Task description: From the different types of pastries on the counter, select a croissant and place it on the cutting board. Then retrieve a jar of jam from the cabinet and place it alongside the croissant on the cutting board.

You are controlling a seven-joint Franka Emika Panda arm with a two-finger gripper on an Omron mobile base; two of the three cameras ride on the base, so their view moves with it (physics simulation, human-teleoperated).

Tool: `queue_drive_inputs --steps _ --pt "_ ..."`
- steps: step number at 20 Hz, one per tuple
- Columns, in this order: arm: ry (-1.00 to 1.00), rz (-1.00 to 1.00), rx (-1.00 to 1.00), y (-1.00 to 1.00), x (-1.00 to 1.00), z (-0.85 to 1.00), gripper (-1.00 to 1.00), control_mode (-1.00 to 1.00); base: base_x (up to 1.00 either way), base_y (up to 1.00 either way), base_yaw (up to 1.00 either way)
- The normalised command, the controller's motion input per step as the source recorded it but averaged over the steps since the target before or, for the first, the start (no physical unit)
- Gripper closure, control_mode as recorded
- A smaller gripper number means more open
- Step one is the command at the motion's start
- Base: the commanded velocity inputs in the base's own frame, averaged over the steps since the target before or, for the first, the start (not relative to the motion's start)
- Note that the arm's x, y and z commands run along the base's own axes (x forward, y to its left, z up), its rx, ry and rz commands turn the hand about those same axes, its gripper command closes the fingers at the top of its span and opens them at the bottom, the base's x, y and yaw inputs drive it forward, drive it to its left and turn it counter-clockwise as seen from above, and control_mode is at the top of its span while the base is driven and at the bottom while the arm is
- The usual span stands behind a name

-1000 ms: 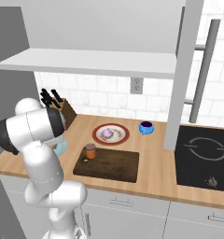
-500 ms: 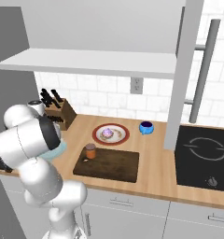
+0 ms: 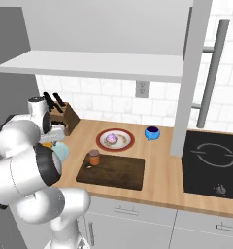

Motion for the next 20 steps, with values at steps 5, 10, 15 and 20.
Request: queue_drive_inputs --steps 5,10,15,20 --pt "0.00 -0.08 0.00 -0.39 -0.15 0.66 1.00 -1.00 0.00 0.00 0.00" --pt "0.00 -0.13 -0.04 -0.50 -0.18 0.59 1.00 -1.00 0.00 0.00 0.00" --pt "0.00 -0.12 -0.03 -0.54 -0.17 0.47 1.00 -1.00 0.00 0.00 0.00" --pt "-0.03 -0.06 -0.03 -0.46 -0.27 0.67 1.00 -1.00 0.00 0.00 0.00"
